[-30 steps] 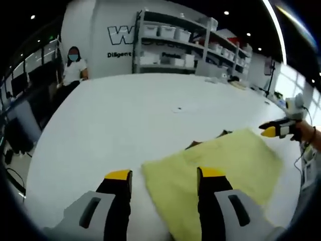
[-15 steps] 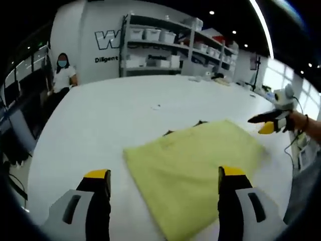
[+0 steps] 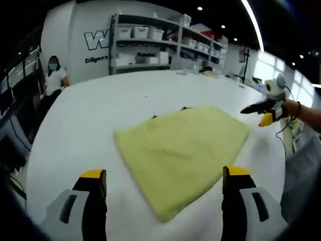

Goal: Fold the garment on the visible template until the final outline fits inside the template.

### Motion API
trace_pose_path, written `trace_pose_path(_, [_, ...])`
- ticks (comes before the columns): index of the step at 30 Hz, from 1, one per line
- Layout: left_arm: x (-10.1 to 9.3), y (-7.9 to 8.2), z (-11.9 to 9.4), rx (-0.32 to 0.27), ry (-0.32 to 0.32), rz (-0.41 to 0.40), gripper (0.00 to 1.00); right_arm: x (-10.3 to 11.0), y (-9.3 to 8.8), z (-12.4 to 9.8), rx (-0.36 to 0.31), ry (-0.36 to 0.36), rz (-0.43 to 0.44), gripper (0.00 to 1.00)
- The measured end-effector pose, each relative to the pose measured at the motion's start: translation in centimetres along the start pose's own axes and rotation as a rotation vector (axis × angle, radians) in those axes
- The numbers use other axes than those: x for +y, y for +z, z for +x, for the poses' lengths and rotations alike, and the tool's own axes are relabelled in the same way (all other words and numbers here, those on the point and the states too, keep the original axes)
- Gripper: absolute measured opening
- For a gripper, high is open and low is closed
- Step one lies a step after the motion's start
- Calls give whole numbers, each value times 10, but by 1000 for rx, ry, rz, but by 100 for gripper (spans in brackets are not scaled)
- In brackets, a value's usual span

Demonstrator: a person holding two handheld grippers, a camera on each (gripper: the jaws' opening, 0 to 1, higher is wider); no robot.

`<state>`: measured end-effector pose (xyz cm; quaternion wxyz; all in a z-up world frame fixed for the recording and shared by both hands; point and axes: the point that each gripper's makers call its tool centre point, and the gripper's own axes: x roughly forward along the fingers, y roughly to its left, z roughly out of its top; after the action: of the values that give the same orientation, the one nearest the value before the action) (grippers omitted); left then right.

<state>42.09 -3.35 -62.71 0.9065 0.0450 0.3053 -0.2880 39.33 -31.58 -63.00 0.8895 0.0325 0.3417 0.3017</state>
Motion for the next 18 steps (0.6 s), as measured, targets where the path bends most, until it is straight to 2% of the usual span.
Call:
trace_pose_path(3, [2,-8,-5,15,20,6,85,-1,-11,-3,16,0,-29,95])
trace_pose_path(6, [3,-18,-10,31,12,-11,78,-5,-16,-7,18,-19,-74,81])
trace_pose_path(8, [3,-23,-13,42,14,-5,74,-6,-19,-9,22,-20,-75,76])
trace_pose_path(13, [3,-36,-16,52,-5,-36,50,-7,-26,-12,22,-24,-90,61])
trace_pose_path(18, [1,-44,-14,72,-14,-40,44,-10,-34,-13,29,-36,-80,52])
